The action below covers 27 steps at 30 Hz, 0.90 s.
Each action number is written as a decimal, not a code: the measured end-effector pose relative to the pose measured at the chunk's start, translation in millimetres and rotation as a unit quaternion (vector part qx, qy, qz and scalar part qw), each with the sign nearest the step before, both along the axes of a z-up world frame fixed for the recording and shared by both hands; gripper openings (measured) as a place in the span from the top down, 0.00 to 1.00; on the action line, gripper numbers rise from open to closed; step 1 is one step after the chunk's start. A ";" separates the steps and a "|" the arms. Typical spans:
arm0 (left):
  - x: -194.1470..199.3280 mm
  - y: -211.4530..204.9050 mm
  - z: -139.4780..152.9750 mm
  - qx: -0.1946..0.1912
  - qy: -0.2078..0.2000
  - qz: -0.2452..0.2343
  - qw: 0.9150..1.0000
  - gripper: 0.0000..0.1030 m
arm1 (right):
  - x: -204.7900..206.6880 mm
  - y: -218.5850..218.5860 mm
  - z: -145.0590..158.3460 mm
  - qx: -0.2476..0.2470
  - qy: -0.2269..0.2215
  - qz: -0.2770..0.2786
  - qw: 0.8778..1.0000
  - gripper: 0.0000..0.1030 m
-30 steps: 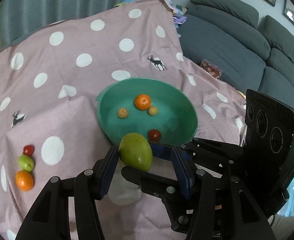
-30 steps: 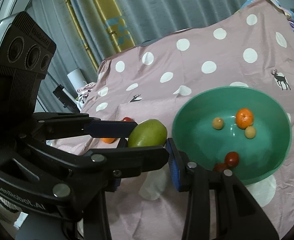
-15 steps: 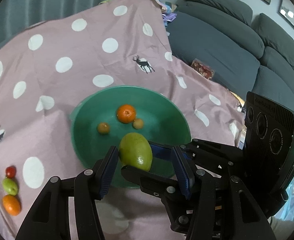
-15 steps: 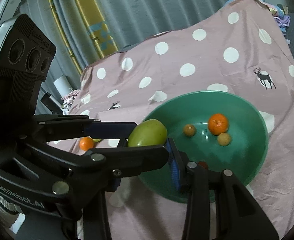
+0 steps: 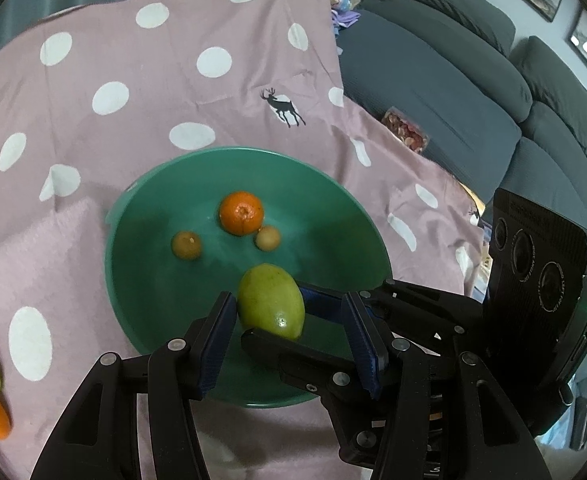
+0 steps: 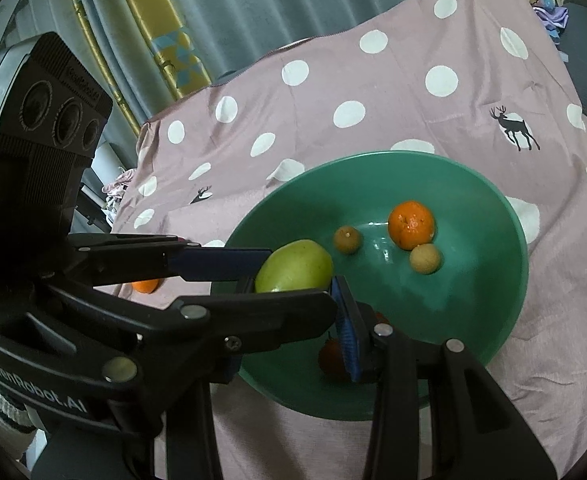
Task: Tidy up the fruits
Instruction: 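Open the left gripper to drop the green fruit into the bowl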
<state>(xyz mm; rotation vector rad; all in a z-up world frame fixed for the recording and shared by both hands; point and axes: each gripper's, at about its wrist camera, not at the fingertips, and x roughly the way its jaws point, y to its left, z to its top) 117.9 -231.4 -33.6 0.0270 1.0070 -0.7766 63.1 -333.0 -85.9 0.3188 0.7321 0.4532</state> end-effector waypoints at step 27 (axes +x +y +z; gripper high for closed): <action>-11.5 28.5 10.8 0.010 -0.024 0.053 0.998 0.28 | -13.2 5.6 1.7 -0.020 0.016 -0.015 1.000 0.46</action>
